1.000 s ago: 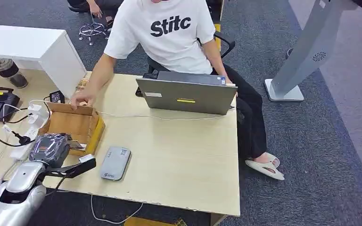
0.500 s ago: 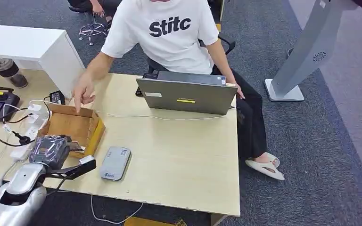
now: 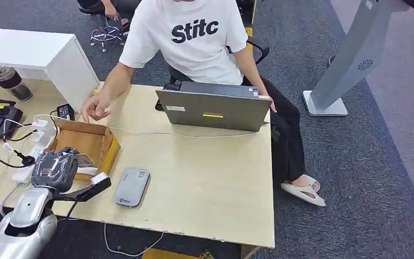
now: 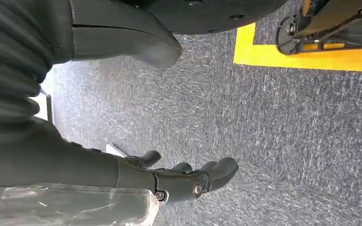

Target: Pass the card to the sensor for recognition and then transmit it.

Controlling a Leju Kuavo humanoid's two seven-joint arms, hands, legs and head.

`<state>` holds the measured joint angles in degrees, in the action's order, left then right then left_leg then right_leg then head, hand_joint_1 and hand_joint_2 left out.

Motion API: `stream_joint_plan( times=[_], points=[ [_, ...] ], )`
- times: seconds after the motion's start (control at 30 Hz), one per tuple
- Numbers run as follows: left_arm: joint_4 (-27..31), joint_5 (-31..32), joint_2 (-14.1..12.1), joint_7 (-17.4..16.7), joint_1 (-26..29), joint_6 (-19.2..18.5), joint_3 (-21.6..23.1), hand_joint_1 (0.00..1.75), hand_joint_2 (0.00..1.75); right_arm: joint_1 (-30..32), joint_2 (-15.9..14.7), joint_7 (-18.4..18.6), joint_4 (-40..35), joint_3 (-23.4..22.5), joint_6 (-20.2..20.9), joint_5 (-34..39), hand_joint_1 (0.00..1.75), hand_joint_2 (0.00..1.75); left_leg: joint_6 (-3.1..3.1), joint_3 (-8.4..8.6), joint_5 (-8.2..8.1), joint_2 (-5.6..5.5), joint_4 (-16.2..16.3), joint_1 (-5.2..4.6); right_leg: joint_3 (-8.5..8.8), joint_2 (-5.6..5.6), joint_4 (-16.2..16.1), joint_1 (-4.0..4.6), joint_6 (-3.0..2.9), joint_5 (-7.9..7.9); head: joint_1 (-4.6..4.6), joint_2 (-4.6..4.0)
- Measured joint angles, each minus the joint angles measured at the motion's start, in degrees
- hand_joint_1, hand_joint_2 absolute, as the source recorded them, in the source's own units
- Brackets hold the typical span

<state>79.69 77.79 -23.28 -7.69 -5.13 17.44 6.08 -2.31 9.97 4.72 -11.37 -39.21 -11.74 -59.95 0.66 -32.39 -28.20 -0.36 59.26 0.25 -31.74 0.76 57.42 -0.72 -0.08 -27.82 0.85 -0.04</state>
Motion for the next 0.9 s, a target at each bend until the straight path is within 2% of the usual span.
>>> stream_joint_plan(
  times=[0.13,0.2,0.73,0.9],
  points=[
    [1.2,1.8,0.7,0.5,0.0,4.6,-1.2,1.75,1.75,0.0,0.0,0.0,0.0,0.0,-0.2,-0.1,0.0,1.75,0.0,0.0,0.0,-0.01,0.0,0.0,0.0,0.0,0.0,0.0,0.0,0.0,-0.02,0.0],
    [2.0,2.1,0.8,0.5,-0.3,5.3,-1.6,1.75,1.75,0.0,0.0,-0.1,0.0,0.0,-0.4,-0.5,0.0,1.75,0.0,0.0,0.0,-0.01,0.0,0.0,0.0,0.0,0.0,0.0,0.0,0.0,-0.02,0.0],
    [3.7,2.3,0.8,0.7,-4.6,5.3,-2.5,1.75,1.75,-0.1,0.0,-0.2,0.0,0.0,-0.5,-1.1,0.0,1.75,-0.02,0.0,0.02,0.0,0.0,0.0,-0.02,0.0,0.0,0.0,-0.01,0.01,0.0,0.0],
    [3.7,3.5,0.3,0.5,-8.2,3.9,-2.5,1.75,1.75,-0.2,0.0,0.1,0.0,0.0,-0.5,-2.2,0.0,1.75,-0.02,0.0,0.02,-0.01,0.0,0.01,-0.02,-0.01,0.0,0.01,-0.01,0.02,0.0,0.0]
  ],
)
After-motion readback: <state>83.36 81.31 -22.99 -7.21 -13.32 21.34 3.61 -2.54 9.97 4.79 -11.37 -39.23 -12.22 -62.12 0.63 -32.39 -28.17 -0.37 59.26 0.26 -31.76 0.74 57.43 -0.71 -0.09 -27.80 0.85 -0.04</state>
